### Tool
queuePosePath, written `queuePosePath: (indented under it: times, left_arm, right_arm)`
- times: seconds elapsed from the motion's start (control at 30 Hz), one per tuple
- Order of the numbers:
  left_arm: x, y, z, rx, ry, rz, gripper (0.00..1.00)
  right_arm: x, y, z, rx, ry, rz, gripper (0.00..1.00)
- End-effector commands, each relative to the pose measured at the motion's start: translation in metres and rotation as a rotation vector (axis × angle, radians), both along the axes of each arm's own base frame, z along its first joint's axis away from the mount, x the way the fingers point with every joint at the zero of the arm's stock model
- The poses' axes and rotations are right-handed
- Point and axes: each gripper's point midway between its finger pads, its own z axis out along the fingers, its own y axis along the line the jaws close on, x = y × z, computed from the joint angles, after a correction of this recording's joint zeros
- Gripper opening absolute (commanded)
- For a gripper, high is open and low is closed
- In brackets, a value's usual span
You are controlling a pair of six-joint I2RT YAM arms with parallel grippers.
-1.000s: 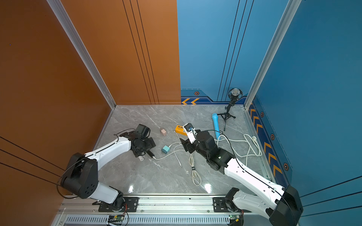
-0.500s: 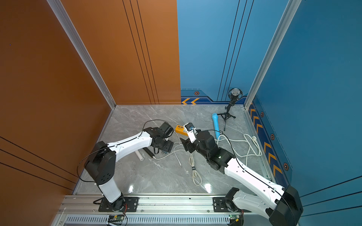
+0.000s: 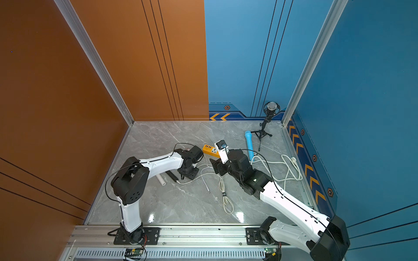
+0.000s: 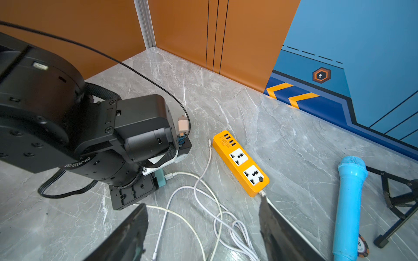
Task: Charge the electric toothbrush
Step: Pick up the plug from the center of the board.
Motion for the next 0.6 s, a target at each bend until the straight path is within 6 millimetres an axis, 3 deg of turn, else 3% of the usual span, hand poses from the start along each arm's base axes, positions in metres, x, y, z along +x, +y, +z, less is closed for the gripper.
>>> queuePosePath:
  times: [0.0, 0.13, 0.33, 0.47, 0.57]
  left_arm:
    - [0.003, 0.002, 0.003, 0.024, -0.005, -0.023, 0.41]
    - [0.011, 0.015, 0.033, 0.070, -0.114, -0.045, 0.36]
    - [0.023, 0.044, 0.130, 0.270, -0.469, -0.104, 0.21]
    - [0.022, 0.045, 0.182, 0.179, -0.595, -0.077, 0.20]
    - [0.019, 0.032, 0.215, 0.123, -0.694, -0.148, 0.20]
  right_arm:
    - [0.001, -0.003, 0.008, 0.025, 0.017, -0.024, 0.79]
    - [0.003, -0.005, 0.011, 0.066, 0.051, -0.044, 0.79]
    - [0.012, -0.014, 0.018, 0.155, 0.121, -0.083, 0.79]
    - [0.013, -0.008, 0.028, 0.213, 0.165, -0.055, 0.79]
    - [0.013, 0.000, 0.036, 0.285, 0.249, -0.010, 0.79]
